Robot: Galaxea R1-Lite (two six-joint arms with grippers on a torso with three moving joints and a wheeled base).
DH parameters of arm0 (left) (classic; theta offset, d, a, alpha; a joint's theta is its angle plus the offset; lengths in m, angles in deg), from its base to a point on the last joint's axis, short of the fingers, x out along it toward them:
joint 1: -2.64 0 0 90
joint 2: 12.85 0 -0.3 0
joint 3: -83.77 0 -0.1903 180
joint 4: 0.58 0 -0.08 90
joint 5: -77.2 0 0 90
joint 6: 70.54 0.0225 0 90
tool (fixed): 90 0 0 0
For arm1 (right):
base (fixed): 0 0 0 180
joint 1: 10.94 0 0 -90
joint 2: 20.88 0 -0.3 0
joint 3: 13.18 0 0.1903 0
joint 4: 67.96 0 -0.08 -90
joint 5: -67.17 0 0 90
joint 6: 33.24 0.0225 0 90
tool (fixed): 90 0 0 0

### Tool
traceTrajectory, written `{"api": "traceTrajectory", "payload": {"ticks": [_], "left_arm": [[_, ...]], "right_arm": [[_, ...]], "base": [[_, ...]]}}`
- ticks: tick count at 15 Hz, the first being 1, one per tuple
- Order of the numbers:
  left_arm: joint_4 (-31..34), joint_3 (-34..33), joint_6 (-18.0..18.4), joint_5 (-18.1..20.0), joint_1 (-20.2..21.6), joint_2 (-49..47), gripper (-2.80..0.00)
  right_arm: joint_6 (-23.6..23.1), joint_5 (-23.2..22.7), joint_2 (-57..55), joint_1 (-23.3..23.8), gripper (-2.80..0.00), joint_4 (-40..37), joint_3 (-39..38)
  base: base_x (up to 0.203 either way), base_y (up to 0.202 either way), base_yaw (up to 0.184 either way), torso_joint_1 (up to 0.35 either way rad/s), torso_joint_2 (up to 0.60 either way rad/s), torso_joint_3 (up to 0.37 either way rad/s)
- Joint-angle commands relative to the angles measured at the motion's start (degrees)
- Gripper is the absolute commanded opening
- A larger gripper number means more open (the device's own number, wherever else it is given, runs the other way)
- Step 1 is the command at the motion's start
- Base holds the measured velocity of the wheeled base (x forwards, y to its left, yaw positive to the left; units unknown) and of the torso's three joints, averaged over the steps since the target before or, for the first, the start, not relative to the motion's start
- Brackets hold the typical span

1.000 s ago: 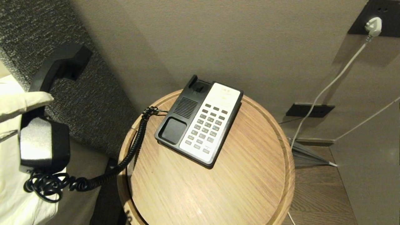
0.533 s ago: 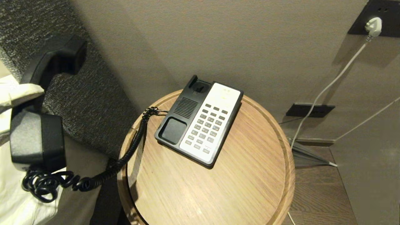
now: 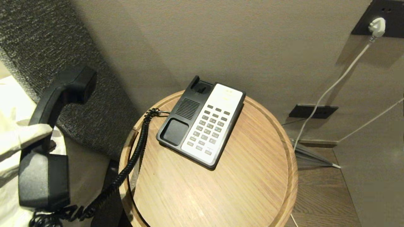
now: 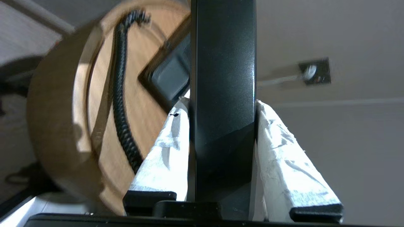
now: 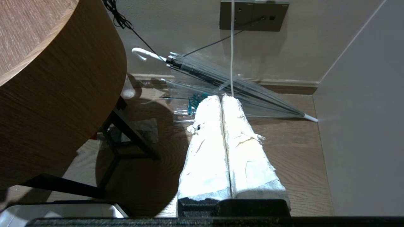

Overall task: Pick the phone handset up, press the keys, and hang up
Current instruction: Dial the number

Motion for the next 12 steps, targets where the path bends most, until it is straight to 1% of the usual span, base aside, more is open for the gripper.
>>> {"api": "traceTrajectory", "payload": {"ticks": [1,6,9,11,12], "left_arm": [[-1.5,-1.6,-0.4,0.9,0.3,1.4,-2.8],[-1.6,-0.5,-0.2,1.0,0.3,1.4,-2.8],[-1.5,-0.5,0.1,1.1,0.4,2.2,-2.8],[-1.4,-0.7,0.1,1.2,0.4,2.7,-2.8],[-1.4,-1.1,0.1,1.2,0.4,2.9,-2.8]], "right_arm": [[0.0,0.0,0.0,0.0,-2.8,0.0,-1.2],[-0.5,-0.4,0.0,0.0,-2.8,0.0,-1.2],[-0.4,0.2,0.0,0.0,-2.8,0.0,-1.1],[-0.3,0.3,0.0,0.0,-2.8,-0.4,1.6],[-0.1,0.2,0.0,0.0,-2.8,-2.4,4.3]], "base": [[0.0,0.0,0.0,0.0,0.0,0.0],[0.0,0.0,0.0,0.0,0.0,0.0],[0.0,0.0,0.0,0.0,0.0,0.0],[0.0,0.0,0.0,0.0,0.0,0.0],[0.0,0.0,0.0,0.0,0.0,0.0]]}}
